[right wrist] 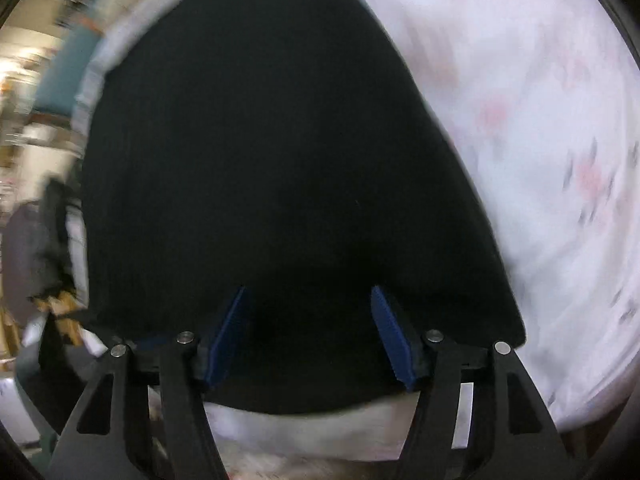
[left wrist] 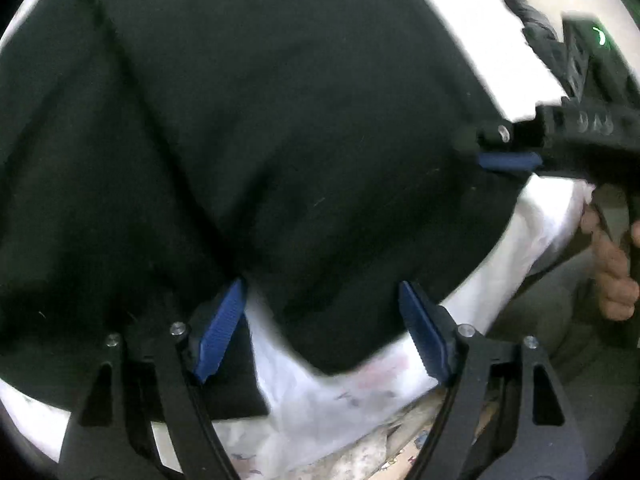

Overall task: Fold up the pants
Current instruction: 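Open both grippers and smooth the folded sweatpants flat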

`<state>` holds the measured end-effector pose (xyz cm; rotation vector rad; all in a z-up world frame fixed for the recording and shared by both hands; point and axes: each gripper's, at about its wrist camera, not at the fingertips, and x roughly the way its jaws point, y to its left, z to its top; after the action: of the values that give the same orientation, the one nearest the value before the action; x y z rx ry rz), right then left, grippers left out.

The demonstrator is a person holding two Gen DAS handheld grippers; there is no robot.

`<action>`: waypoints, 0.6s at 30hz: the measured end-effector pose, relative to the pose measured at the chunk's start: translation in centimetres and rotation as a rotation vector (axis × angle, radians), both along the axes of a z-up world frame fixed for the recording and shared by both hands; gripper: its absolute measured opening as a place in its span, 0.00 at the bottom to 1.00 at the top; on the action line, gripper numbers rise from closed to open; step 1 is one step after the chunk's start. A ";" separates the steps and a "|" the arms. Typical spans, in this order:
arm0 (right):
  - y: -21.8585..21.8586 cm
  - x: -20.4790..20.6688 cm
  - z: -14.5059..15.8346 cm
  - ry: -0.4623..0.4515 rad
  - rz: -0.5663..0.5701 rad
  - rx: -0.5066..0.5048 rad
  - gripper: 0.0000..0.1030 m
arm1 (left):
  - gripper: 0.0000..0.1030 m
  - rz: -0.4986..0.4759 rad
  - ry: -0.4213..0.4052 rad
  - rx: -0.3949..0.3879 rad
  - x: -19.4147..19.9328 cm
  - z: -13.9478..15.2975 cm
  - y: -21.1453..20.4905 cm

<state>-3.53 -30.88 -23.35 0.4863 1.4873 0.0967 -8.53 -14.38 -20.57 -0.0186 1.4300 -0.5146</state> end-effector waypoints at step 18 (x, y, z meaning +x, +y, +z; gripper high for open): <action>5.3 -6.3 3.1 -0.091 -0.305 0.549 0.70 | 0.78 0.250 -0.377 0.017 3.0 17.5 11.3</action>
<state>-9.81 -25.55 -20.26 1.1306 1.2719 0.2855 -5.49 -3.04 -3.10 -0.0817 1.0450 -0.2805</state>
